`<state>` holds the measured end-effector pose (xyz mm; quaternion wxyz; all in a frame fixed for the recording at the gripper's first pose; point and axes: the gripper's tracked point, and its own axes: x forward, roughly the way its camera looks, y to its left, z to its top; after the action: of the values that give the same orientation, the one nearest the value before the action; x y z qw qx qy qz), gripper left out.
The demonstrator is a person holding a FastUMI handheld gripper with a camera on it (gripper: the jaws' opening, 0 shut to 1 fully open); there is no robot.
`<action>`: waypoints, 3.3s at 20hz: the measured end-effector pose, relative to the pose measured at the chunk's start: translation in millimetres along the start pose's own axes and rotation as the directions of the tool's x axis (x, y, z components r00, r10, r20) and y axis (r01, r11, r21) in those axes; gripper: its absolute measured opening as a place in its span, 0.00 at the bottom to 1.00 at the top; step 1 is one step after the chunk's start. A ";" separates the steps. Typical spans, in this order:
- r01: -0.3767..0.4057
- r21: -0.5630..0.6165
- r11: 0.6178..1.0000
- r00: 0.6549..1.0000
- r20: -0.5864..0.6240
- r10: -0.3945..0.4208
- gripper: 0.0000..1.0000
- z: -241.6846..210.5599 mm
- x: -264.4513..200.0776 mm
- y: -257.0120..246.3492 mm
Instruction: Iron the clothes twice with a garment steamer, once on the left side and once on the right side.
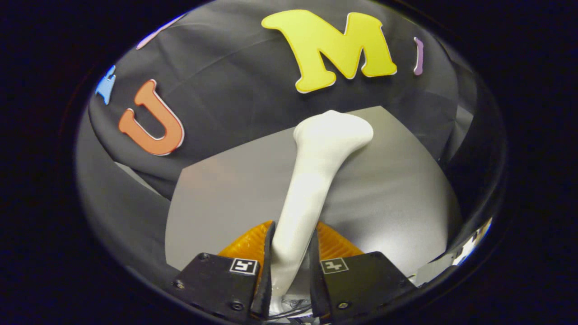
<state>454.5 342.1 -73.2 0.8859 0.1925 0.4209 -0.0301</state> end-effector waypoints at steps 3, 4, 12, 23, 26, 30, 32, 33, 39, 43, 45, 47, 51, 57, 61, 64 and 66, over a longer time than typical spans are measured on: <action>-0.065 -0.028 0.998 0.997 0.035 0.065 0.34 2.8 -20.4 6.1; -0.085 -0.028 0.996 0.995 0.045 0.086 0.33 4.1 -24.5 7.0; -0.209 0.042 0.977 0.973 0.105 0.204 0.29 6.1 -41.7 12.9; -0.260 -0.018 0.965 0.950 0.173 0.259 0.29 -1.2 -69.8 13.6; -0.342 -0.029 0.939 0.923 0.176 0.341 0.29 -1.9 -85.5 28.6; -0.346 -0.108 0.932 0.916 0.174 0.361 0.28 -11.4 -108.5 41.4; -0.381 -0.125 0.916 0.905 0.155 0.397 0.28 -19.7 -120.8 45.2; -0.391 -0.140 0.910 0.900 0.152 0.410 0.28 -23.4 -130.2 44.3; -0.433 -0.277 0.858 0.850 0.191 0.491 0.28 -41.2 -206.4 24.9; -0.429 -0.343 0.836 0.819 0.243 0.520 0.28 -45.6 -259.0 -6.9; -0.435 -0.366 0.822 0.804 0.254 0.538 0.28 -52.7 -283.5 -25.6; -0.419 -0.396 0.817 0.793 0.280 0.541 0.28 -57.4 -309.2 -49.1; -0.321 -0.446 0.836 0.798 0.347 0.492 0.28 -57.2 -346.7 -105.3; -0.199 -0.466 0.862 0.791 0.443 0.422 0.29 -37.5 -393.2 -165.6; -0.158 -0.519 0.840 0.773 0.464 0.433 0.29 -8.6 -402.8 -176.1; -0.099 -0.569 0.816 0.778 0.468 0.420 0.29 14.7 -399.7 -189.3; -0.086 -0.588 0.804 0.783 0.459 0.419 0.29 23.6 -397.1 -193.9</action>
<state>174.5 111.1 179.9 0.9824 -0.0240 0.0972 0.1574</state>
